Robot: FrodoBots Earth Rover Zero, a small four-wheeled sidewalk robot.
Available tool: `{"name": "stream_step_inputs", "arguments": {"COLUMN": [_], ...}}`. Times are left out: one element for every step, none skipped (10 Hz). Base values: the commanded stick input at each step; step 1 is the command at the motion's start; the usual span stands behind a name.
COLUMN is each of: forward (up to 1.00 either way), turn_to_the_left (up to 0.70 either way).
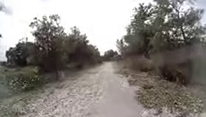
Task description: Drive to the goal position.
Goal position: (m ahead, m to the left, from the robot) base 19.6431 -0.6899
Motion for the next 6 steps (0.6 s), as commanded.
{"name": "stream_step_inputs", "arguments": {"forward": [0.7,0.7,0.7,0.7,0.7,0.7], "turn_to_the_left": [0.0,0.0,0.0,0.0,0.0,0.0]}}
